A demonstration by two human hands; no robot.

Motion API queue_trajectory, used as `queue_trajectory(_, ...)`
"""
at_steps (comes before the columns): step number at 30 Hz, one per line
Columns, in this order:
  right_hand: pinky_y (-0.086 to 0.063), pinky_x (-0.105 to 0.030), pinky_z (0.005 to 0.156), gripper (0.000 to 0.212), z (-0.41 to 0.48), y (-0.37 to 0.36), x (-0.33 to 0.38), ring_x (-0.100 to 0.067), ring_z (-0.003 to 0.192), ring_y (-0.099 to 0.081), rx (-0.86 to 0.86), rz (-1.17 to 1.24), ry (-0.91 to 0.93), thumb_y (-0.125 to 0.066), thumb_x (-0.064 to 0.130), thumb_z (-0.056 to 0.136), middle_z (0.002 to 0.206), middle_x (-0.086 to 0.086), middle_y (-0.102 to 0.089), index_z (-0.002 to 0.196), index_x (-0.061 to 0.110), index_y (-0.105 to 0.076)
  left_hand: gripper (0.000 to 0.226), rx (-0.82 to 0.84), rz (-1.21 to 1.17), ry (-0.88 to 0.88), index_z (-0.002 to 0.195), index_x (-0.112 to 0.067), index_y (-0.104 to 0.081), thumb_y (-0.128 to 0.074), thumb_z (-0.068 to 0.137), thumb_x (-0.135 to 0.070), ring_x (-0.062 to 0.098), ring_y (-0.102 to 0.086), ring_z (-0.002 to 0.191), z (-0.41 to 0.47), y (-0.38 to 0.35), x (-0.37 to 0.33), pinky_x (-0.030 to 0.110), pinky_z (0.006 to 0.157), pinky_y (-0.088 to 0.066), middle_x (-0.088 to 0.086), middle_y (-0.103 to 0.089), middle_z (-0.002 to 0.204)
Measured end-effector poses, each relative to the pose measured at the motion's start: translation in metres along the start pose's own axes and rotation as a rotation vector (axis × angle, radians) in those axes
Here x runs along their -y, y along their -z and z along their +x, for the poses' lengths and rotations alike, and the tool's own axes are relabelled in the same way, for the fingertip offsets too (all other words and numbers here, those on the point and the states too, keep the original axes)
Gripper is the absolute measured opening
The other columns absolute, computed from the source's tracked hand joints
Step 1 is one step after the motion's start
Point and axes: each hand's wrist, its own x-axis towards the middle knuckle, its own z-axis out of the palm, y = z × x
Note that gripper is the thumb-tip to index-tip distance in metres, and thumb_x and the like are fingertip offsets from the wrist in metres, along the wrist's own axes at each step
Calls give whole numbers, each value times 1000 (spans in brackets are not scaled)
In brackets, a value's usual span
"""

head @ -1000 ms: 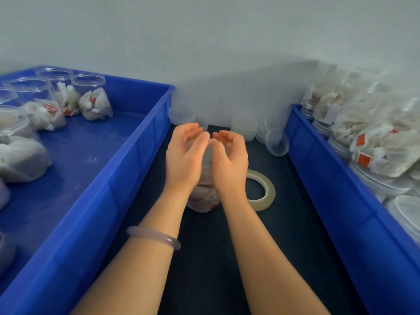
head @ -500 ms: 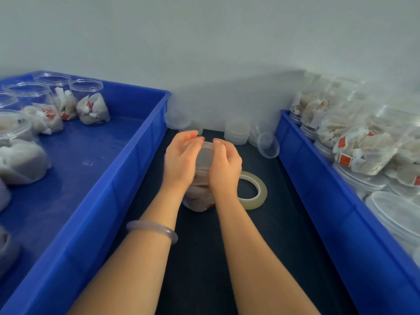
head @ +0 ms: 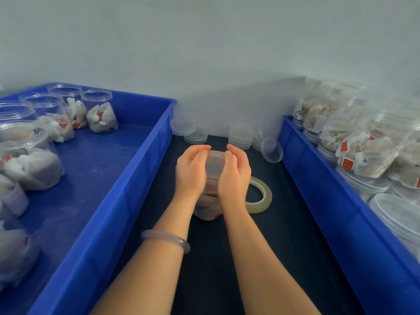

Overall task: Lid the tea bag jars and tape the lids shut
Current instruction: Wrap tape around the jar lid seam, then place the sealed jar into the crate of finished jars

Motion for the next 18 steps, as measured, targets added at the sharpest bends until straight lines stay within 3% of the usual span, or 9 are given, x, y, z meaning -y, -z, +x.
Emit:
queue_trajectory(1, -38, -6, 82, 30, 1, 3, 1, 7, 105, -52, 52, -37, 1, -44, 27, 98, 105, 24, -57, 126, 25, -54, 18, 39, 27, 14, 99, -26, -65, -48, 96, -29, 0, -57, 91, 1, 2, -2, 14, 71, -42, -14, -64, 94)
queue_trajectory(3, -36, -21, 97, 37, 1, 9, 4, -8, 120, -46, 25, -221, 90, -40, 39, 99, 119, 13, -57, 130, 21, -52, 33, 55, 141, 14, 103, -25, -62, -41, 95, -48, 4, -56, 93, -3, 4, -4, 19, 72, -39, -15, -61, 94)
queue_trajectory(5, -39, -21, 79, 33, -3, 17, 8, -14, 97, -53, -93, -244, 178, -36, 44, 99, 99, 2, -59, 96, 19, -57, 56, -5, 285, -11, 96, -21, -60, -28, 88, -66, 6, -54, 83, -16, 2, -6, 22, 64, -36, -13, -56, 83)
queue_trajectory(7, -39, -9, 65, 35, -12, 21, 14, 3, 81, -56, -52, -147, 132, -36, 50, 97, 86, 14, -61, 82, 25, -55, 62, -104, 437, -72, 74, -22, -53, -20, 80, -75, 8, -52, 71, -27, 7, -11, 26, 57, -33, -11, -53, 71)
queue_trajectory(9, -37, 2, 64, 28, -20, 25, 18, 18, 85, -54, 71, -42, 16, -38, 55, 94, 93, 17, -64, 91, 35, -57, 57, -140, 478, -95, 63, -24, -47, -23, 85, -71, 10, -51, 66, -24, 15, -17, 29, 57, -34, -10, -51, 65)
queue_trajectory(13, -42, -7, 75, 31, -29, 31, 16, 3, 99, -60, 121, 99, -14, -41, 55, 94, 97, 12, -69, 92, 38, -66, 55, 252, -69, 56, 113, -17, -65, -38, 88, -58, 7, -60, 108, -29, 22, -14, 26, 92, -46, -5, -67, 113)
queue_trajectory(15, -42, -7, 83, 31, -34, 34, 13, 8, 109, -56, 202, 86, -5, -45, 60, 82, 110, 19, -66, 98, 43, -65, 50, 304, -80, -56, 114, -17, -67, -45, 89, -55, 5, -63, 103, -37, 22, -10, 18, 87, -48, -4, -71, 110)
queue_trajectory(17, -43, -6, 85, 43, -39, 37, 10, 13, 107, -55, 227, -7, 52, -52, 55, 80, 111, 24, -62, 113, 29, -63, 35, 215, -66, -125, 102, -16, -72, -44, 95, -37, 2, -66, 90, -43, 17, -8, 11, 73, -47, -7, -73, 95)
queue_trajectory(18, -46, -11, 86, 38, -41, 39, 10, 8, 103, -58, 187, -33, 63, -55, 48, 86, 105, 21, -66, 110, 22, -67, 31, 162, -75, -121, 95, -16, -74, -44, 98, -26, 2, -66, 86, -47, 14, -9, 12, 69, -46, -7, -74, 89)
